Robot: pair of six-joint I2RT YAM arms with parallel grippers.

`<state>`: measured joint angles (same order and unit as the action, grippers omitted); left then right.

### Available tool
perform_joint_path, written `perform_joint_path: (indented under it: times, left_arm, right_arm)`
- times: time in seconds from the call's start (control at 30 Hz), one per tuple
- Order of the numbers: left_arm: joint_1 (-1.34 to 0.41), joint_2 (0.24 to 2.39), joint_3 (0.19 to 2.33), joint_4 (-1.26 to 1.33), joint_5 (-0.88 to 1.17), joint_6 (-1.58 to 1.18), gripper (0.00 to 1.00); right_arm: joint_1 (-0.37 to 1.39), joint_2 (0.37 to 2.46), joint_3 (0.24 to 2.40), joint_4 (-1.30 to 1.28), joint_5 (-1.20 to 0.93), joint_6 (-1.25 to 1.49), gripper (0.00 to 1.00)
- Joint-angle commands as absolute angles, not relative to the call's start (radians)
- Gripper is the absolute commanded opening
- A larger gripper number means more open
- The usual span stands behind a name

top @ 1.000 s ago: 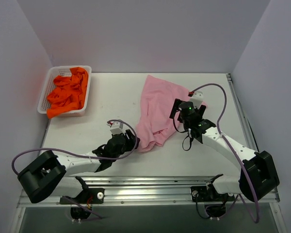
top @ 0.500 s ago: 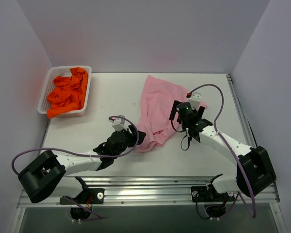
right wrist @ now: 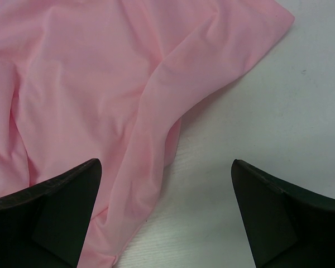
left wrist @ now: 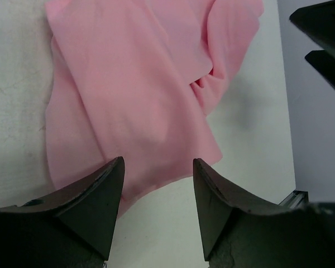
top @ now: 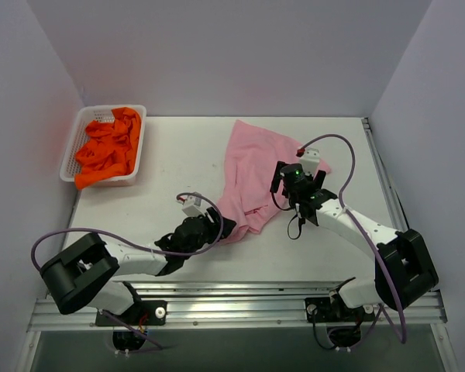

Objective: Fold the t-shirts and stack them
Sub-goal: Flatten out the tshirt

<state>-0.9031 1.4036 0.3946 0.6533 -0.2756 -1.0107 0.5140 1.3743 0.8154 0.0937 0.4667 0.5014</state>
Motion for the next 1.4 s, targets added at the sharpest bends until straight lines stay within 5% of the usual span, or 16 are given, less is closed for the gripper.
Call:
perform_joint_path:
  times: [0.0,1.37]
  left_arm:
    - [-0.919,1.437,0.370,0.793,-0.268,-1.061,0.61]
    - [-1.005,1.341,0.296,0.627,-0.472,-1.118,0.61]
  right_arm:
    - [0.515,1.387,0.850,0.086,0.508,0.514,0.97]
    - [0.518,1.457,0.868,0.081,0.515,0.517,0.97]
